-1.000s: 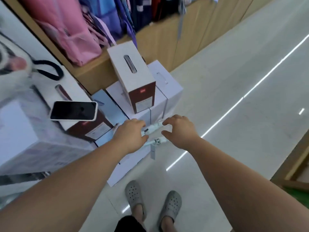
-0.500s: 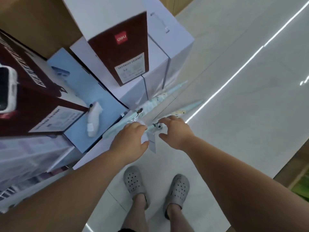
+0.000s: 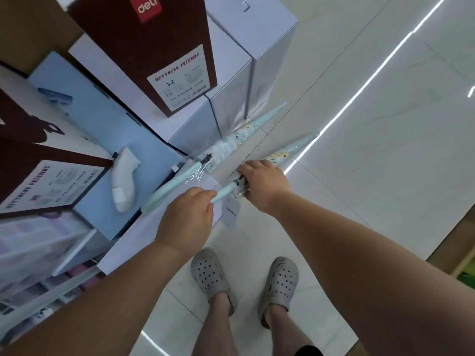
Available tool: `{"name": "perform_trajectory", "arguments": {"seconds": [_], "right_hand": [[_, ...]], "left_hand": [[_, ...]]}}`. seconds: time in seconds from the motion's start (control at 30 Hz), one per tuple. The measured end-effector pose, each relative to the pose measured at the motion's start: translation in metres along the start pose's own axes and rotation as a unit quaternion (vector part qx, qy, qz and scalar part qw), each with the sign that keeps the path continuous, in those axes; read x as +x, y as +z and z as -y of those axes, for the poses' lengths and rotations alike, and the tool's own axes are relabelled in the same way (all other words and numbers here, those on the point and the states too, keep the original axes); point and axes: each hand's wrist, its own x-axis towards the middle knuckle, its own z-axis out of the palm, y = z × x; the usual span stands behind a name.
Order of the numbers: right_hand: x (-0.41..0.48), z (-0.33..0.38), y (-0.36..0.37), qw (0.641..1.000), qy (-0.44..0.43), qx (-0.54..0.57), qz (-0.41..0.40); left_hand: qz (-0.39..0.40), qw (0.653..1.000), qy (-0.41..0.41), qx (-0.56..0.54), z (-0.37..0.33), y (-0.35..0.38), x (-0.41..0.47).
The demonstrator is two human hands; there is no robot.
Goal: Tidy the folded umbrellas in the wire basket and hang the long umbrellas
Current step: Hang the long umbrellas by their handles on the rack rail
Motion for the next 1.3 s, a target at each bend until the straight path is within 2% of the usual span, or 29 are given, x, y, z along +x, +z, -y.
{"name": "perform_trajectory", "arguments": {"seconds": [0.23,0.53,0.67,0.87,1.0,1.1,1.3], "right_hand": [[-0.022,-0.003,-0.015,0.999,-0.021,0.014,-0.046],[-0.117,0.011,-0.098,0.997,-0.033,0.067,-0.009],[-0.183,0.028,-0.161,0.993,-0.053,0.104,-0.035],[-0.291,0.040,-0.248,0.955,-0.043,0.261,-0.136],[-0.346,0.040,-0.293,0.950,-0.062,0.263,-0.157],[-0.374,0.042,-0.316,0.949,-0.064,0.253,-0.175],[-0.400,0.060,-0.350,0.941,-0.068,0.248,-0.221]], "left_hand": [[-0.047,0.998,-0.008,-0.041,-0.029,-0.033,-0.010],[0.000,1.000,-0.006,-0.021,-0.127,-0.141,-0.037],[-0.048,0.998,0.019,-0.024,-0.173,-0.201,-0.072],[-0.113,0.990,0.020,-0.085,-0.236,-0.293,-0.127],[-0.129,0.981,0.041,-0.138,-0.275,-0.344,-0.155],[-0.146,0.977,0.067,-0.138,-0.301,-0.370,-0.173],[-0.256,0.954,0.074,-0.141,-0.322,-0.395,-0.182]]}}
